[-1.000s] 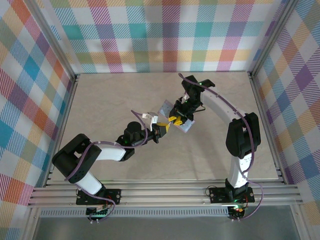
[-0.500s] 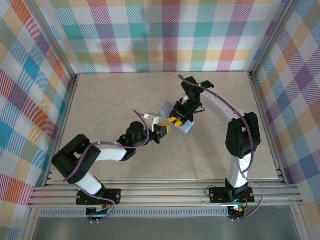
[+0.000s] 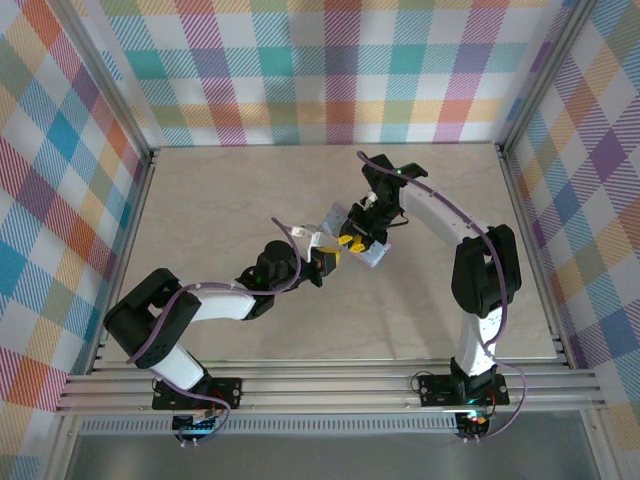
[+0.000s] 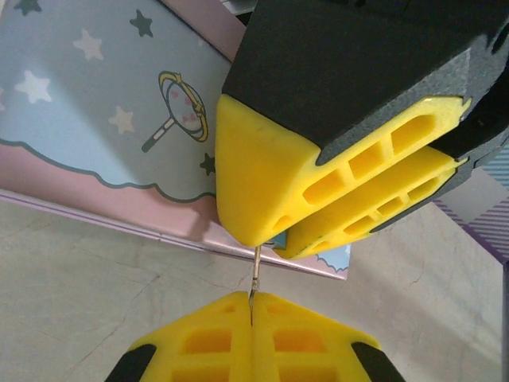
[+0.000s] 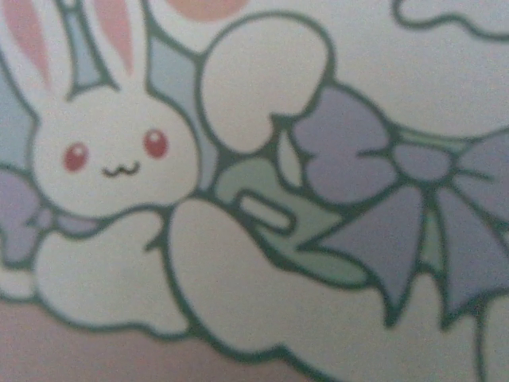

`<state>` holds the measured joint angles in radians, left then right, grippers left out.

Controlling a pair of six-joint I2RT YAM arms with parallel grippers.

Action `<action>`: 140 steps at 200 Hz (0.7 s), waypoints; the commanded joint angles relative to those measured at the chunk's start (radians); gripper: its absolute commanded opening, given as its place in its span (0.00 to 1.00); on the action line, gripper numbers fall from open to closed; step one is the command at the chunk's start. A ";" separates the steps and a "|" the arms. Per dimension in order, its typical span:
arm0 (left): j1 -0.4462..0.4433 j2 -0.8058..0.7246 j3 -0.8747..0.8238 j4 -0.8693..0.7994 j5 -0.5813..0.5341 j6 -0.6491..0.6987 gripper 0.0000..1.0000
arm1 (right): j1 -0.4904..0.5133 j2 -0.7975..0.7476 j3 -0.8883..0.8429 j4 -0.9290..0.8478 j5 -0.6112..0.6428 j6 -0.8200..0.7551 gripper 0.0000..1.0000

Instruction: Unlock a padlock with a key

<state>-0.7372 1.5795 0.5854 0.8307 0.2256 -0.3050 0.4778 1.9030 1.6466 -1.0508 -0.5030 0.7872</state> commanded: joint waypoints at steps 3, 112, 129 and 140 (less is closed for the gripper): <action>0.027 -0.012 0.067 0.123 0.106 -0.076 0.00 | 0.036 -0.037 -0.020 -0.021 -0.041 -0.007 0.00; 0.112 0.122 0.044 0.386 0.268 -0.231 0.00 | 0.035 -0.062 -0.071 0.046 -0.105 0.020 0.00; 0.107 0.125 0.037 0.388 0.250 -0.208 0.00 | 0.034 -0.061 -0.075 0.053 -0.108 0.027 0.00; 0.098 0.121 0.032 0.382 0.230 -0.183 0.00 | 0.035 -0.059 -0.075 0.052 -0.111 0.030 0.00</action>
<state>-0.6266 1.7081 0.5880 1.0466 0.4923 -0.5201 0.4759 1.8687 1.5871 -0.9840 -0.4904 0.8043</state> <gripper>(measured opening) 0.046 0.241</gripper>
